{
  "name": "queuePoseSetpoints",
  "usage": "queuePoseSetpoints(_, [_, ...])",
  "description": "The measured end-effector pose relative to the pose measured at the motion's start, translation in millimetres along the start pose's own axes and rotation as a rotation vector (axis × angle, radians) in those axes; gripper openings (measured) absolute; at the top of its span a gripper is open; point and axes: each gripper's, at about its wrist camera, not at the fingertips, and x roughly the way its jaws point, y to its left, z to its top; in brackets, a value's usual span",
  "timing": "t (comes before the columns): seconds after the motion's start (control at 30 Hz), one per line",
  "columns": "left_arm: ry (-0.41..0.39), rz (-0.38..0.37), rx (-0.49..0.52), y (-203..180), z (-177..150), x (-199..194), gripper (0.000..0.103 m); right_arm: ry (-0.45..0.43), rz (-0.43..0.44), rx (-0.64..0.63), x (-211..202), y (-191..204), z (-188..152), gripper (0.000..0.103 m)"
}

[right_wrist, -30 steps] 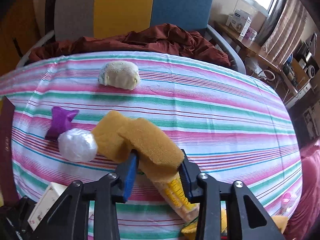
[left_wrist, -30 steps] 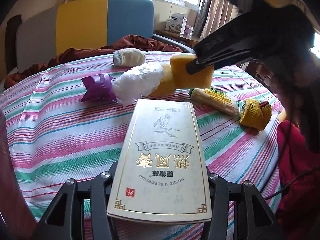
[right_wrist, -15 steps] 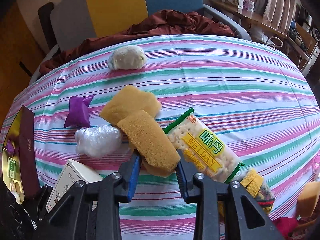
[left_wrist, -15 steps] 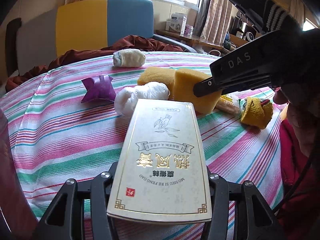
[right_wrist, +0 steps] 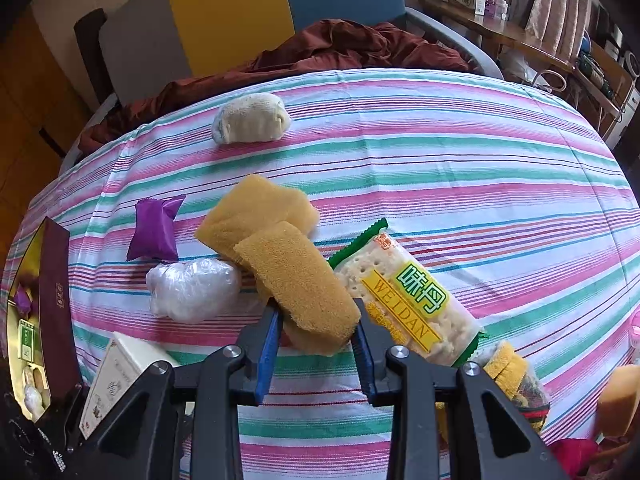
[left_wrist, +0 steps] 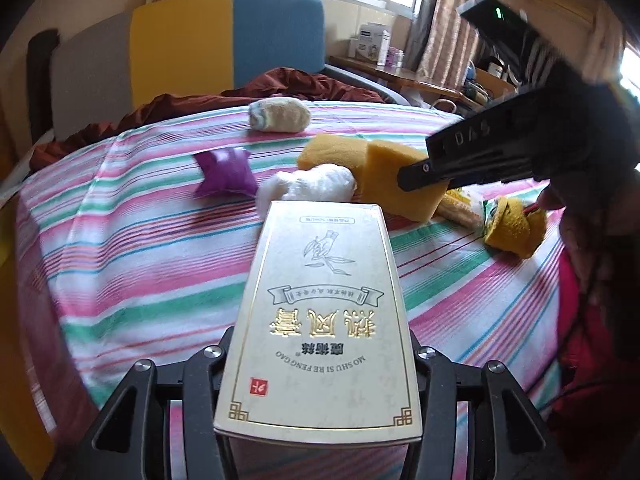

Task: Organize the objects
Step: 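Lift the white tea box with the left gripper while the right gripper grasps a tan sponge, then carry the white tea box into the gold tray and open the left gripper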

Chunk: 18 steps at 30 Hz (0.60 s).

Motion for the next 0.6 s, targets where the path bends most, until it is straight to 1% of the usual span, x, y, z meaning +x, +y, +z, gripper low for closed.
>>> queuePoseSetpoints(0.13, [-0.048, 0.042, -0.076, 31, 11, -48, 0.052, -0.005, -0.012, -0.018, -1, 3, -1, 0.033])
queuePoseSetpoints(0.2, [-0.063, 0.072, -0.159, 62, 18, -74, 0.052, -0.005, -0.018, -0.024, -1, 5, -1, 0.033])
queuePoseSetpoints(0.27, [-0.063, 0.101, -0.250, 100, 24, -94, 0.052, -0.005, -0.026, -0.034, -1, 7, -2, 0.033])
queuePoseSetpoints(0.4, [-0.026, 0.180, -0.442, 180, 20, -118, 0.052, -0.008, -0.038, -0.049, -1, 9, -2, 0.033])
queuePoseSetpoints(0.47, [0.009, 0.238, -0.538, 220, 13, -122, 0.052, -0.008, -0.037, -0.047, -1, 9, -2, 0.033])
queuePoseSetpoints(0.57, [0.069, 0.326, -0.616, 262, 1, -117, 0.052, -0.008, -0.038, -0.045, -1, 8, -2, 0.033])
queuePoseSetpoints(0.6, [0.092, 0.338, -0.639, 274, -4, -113, 0.052, -0.008, -0.037, -0.045, -1, 8, -2, 0.033])
